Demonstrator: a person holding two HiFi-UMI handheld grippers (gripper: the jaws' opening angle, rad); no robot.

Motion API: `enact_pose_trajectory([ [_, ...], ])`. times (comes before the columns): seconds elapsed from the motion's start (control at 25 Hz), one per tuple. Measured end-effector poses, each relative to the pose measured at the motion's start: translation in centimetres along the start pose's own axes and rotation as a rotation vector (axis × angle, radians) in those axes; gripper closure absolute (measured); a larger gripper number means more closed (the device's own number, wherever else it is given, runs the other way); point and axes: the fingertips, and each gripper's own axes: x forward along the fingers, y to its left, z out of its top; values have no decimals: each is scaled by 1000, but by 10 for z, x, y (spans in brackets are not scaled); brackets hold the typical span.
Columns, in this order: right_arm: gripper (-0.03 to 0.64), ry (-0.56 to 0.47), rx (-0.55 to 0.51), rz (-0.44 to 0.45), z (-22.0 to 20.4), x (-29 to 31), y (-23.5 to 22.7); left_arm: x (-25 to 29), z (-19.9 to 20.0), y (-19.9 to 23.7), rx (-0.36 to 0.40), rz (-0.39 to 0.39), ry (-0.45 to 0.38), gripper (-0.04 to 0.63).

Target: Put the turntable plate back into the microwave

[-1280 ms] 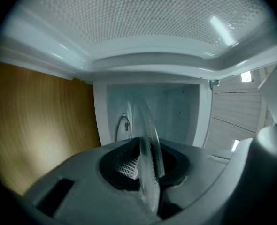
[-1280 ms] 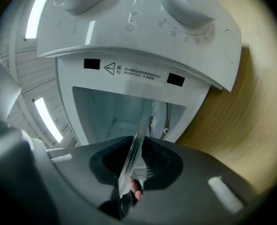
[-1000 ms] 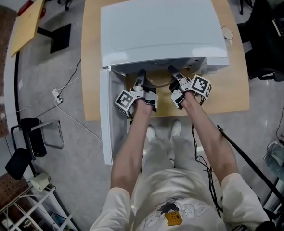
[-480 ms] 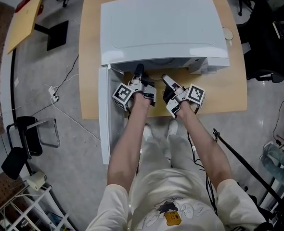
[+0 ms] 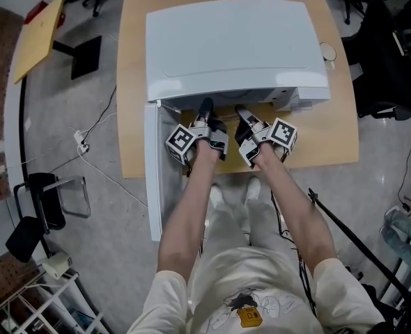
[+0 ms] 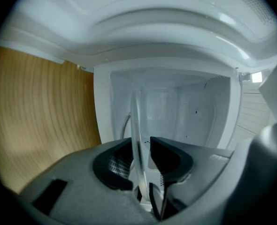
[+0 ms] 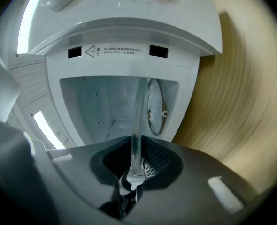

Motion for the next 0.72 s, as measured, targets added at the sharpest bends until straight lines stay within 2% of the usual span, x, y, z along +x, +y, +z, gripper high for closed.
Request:
enact_pose_trajectory([
  [0.12, 552, 13, -41, -6, 7, 8, 7, -11, -8, -2, -27, -17, -3, 486],
  [0.2, 552, 8, -36, -15, 12, 12, 7, -17, -14, -3, -38, -26, -6, 505],
  [0.36, 557, -24, -14, -21, 20, 20, 2, -16, -16, 1, -49, 4, -1, 554],
  [0.52, 559, -41, -10, -40, 23, 31, -1, -6, -6, 1, -65, 20, 2, 563],
  [0.72, 558, -55, 4, -59, 32, 37, -3, 5, -3, -3, -35, 33, 15, 565],
])
